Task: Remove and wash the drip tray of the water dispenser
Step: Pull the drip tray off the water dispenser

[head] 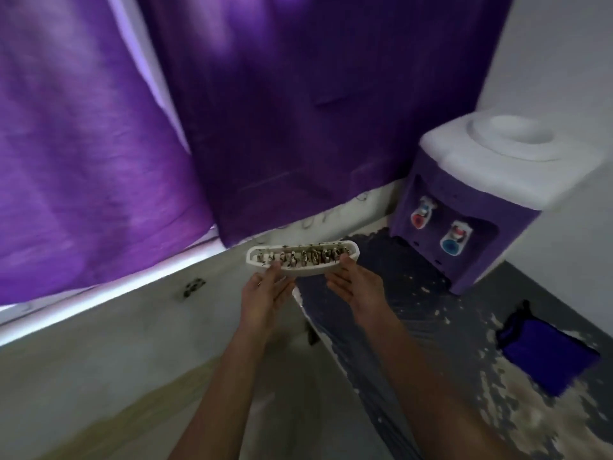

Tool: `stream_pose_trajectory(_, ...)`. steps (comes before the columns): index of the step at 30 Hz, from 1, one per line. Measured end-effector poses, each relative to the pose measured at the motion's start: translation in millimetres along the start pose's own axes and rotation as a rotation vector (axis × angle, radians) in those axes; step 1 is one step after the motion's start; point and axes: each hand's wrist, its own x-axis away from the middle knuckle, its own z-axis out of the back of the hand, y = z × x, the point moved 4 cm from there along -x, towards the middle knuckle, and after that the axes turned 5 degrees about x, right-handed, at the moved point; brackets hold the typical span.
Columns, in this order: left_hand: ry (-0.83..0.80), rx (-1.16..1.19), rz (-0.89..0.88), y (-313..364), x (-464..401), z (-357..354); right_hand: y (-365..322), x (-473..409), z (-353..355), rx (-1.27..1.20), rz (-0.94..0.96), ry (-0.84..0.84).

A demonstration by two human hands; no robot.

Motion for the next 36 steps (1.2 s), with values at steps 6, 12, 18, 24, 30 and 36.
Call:
stream_pose_trajectory(6,0.167,0.132,-0.137,55.9,38.9,79.0,31.1,38.6,-87.6,0.067,-0.031,-0.166)
stream_pose_trajectory(12,0.296,0.176,-0.261,103.6,93.6,164.2,75.4,96.6,-164.4,0.136,-0.046,-0.296)
stream_pose_trajectory(18,0.41,0.218,-0.344,138.2,170.7,254.3,138.3,172.0,-228.9,0.199,-0.078,-0.433)
stream_pose_trajectory(24,0.547,0.296,-0.435,160.3,263.0,354.7,216.7,263.5,-284.8,0.254,-0.154,-0.592)
stream_pose_trajectory(30,0.646,0.355,-0.512,180.2,343.5,443.6,294.8,345.3,-334.8,0.317,-0.226,-0.685)
stream_pose_trajectory(36,0.759,0.444,-0.545,196.7,394.3,519.2,367.8,396.4,-385.3,0.391,-0.28,-0.769)
